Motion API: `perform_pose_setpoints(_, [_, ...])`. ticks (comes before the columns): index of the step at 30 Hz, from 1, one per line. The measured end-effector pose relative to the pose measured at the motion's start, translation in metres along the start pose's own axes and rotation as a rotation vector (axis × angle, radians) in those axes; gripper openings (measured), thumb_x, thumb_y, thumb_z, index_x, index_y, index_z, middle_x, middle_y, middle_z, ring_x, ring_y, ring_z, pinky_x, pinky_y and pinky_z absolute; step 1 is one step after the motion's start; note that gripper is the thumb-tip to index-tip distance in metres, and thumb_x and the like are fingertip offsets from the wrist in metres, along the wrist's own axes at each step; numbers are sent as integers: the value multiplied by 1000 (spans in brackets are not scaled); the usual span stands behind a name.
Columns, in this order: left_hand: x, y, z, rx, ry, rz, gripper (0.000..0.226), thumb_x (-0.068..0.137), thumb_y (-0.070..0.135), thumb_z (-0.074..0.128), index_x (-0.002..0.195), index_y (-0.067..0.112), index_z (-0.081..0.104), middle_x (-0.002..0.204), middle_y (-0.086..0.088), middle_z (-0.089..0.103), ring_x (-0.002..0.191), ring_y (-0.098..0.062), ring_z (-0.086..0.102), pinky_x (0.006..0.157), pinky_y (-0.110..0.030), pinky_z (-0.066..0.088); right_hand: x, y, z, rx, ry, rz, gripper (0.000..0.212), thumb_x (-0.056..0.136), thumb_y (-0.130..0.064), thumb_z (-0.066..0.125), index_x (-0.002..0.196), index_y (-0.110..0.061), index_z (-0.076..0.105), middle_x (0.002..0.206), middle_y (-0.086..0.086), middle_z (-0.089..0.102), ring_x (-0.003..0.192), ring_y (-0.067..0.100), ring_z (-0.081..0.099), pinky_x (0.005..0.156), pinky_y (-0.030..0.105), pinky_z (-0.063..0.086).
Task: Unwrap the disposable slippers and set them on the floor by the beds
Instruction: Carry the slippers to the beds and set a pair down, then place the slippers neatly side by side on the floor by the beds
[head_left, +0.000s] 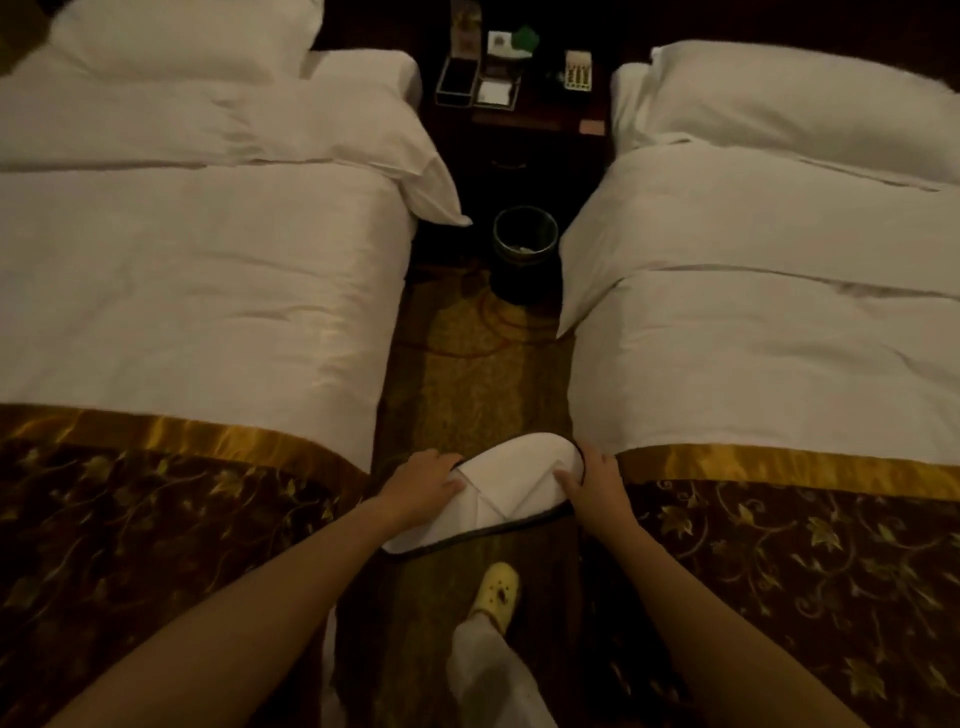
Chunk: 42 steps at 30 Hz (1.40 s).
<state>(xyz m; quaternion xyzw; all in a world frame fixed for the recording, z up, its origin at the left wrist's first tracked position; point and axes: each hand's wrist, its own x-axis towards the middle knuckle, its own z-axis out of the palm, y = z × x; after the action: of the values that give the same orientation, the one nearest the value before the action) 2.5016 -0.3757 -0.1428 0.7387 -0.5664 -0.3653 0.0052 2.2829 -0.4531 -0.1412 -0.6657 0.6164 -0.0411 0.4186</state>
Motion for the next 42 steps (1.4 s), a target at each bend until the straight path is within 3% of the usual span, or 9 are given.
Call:
perform_pose_setpoints(6, [150,-29,13,28,-45,16,44,97,32,37,138,16,36,134,-12,46,124,-27,40,101,-38,35,133,25,32,30,23,93,56,94,-28,50,143,-13,28,143,17,36,125,31,44,101,40,40])
perform_pose_setpoints(13, [329,-117,97,127,-78,57,45,97,31,38,139,16,36,136,-14,44,127,-30,38,103,-38,32,281,104,154,103,86,151,57,95,-24,50,144,-9,26,141,19,32,121,32,44,99,36,37])
perform_pose_setpoints(19, [459,-169,173,194,-9,137,45,96,32,40,137,14,39,133,-17,47,124,-32,40,100,-38,33,391,175,230,148,154,173,57,95,-23,48,145,-12,24,142,17,29,121,32,43,99,35,38])
perform_pose_setpoints(27, [577,-198,270,245,31,203,47,95,33,42,138,15,38,133,-17,47,124,-34,40,101,-39,34,488,271,296,210,208,185,59,96,-24,46,147,-14,20,151,16,21,135,33,30,110,40,29])
perform_pose_setpoints(34, [638,-188,332,307,57,288,46,95,36,39,136,15,38,131,-17,41,118,-35,43,97,-41,36,539,334,310,200,271,171,57,95,-23,48,146,-12,24,148,18,29,132,32,35,112,41,30])
perform_pose_setpoints(39, [644,-172,350,458,50,293,75,84,65,37,141,16,28,136,-14,38,122,-32,37,100,-44,31,547,348,302,125,334,188,57,96,-27,47,146,-11,25,148,18,29,134,32,31,113,40,27])
perform_pose_setpoints(42, [644,-163,356,473,100,313,101,71,78,42,145,15,18,138,-12,36,124,-31,33,100,-44,29,543,348,303,45,402,305,58,95,-32,45,145,-10,27,151,16,25,137,33,24,114,46,25])
